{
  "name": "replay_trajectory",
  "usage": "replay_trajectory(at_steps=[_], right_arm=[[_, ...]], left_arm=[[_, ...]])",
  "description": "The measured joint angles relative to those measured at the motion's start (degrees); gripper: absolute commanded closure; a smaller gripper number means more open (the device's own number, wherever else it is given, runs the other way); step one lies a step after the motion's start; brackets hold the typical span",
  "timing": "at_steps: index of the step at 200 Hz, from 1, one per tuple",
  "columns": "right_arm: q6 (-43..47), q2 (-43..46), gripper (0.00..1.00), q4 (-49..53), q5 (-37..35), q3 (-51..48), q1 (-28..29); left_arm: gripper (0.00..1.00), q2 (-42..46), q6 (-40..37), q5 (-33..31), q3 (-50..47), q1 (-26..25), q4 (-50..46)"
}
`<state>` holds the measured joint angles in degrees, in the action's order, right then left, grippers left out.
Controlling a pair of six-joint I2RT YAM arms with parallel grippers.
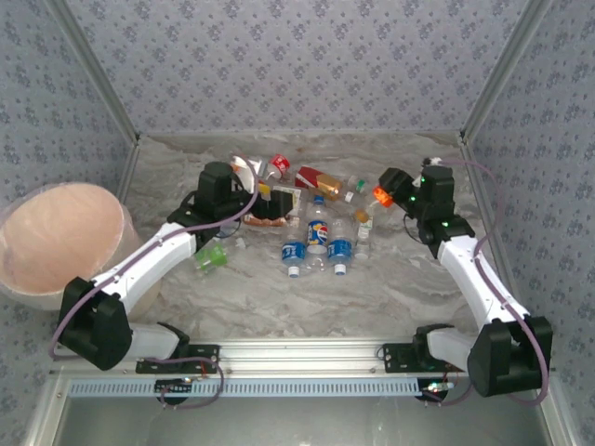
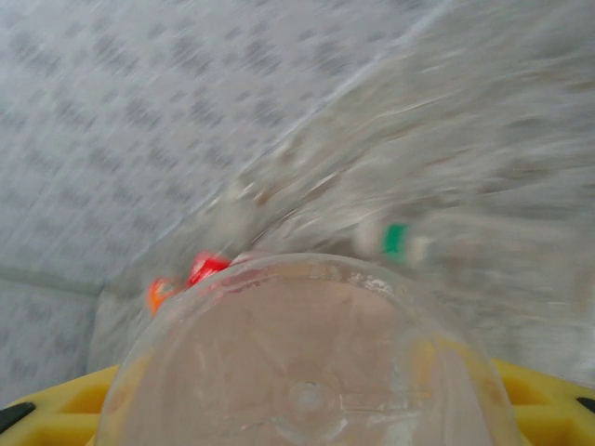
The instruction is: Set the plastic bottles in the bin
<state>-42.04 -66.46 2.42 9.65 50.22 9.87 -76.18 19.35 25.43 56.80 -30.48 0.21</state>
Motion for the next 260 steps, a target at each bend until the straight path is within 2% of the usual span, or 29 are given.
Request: replay_trajectory(at_steps=[26,68,95,125,157,190,216,239,260], right_arm=[[4.6,-3.1,0.5,-0.6,3.8,5.1,6.5],[7.2,-7.0,0.49,-0.5,5.7,11.7,14.5],[5.6,-8.1,0.49,-1.3,6.8,12.8,16.6],[1.4,-9.2,0.49,-4.4,9.1,12.9,17.5],[-1.6,-9.9,0.48,-6.4,11.3,13.1,18.3],[-2.6,-10.7,0.47,-7.0,13.0,13.7,18.7],[-3.1,-10.8,0.44,-7.1,13.7,14.0,18.6],[-3.3,-10.8,0.36,-7.1,13.8,14.0,18.6],[-3.7,-10.8,0.22,-7.2,14.8,14.0,18.3]], left_arm=[[0.02,-1.3,-3.0,3.7,1.9,-3.4,-0.3],[0.02,-3.4,-7.4,5.0,5.6,-8.0,-0.5],[0.02,-5.4,-8.4,4.8,7.5,-8.9,-0.4],[0.02,-6.9,-8.3,1.5,7.8,-9.0,0.5],[0.15,-8.3,-7.6,-0.8,7.8,-9.0,2.7],[0.36,-8.4,-6.9,0.7,7.8,-9.1,5.1],[0.46,-8.4,-6.1,1.6,7.8,-9.3,6.2],[0.5,-8.5,-5.8,1.8,7.8,-9.3,6.2],[0.51,-8.6,-5.9,1.8,7.9,-9.3,6.2]])
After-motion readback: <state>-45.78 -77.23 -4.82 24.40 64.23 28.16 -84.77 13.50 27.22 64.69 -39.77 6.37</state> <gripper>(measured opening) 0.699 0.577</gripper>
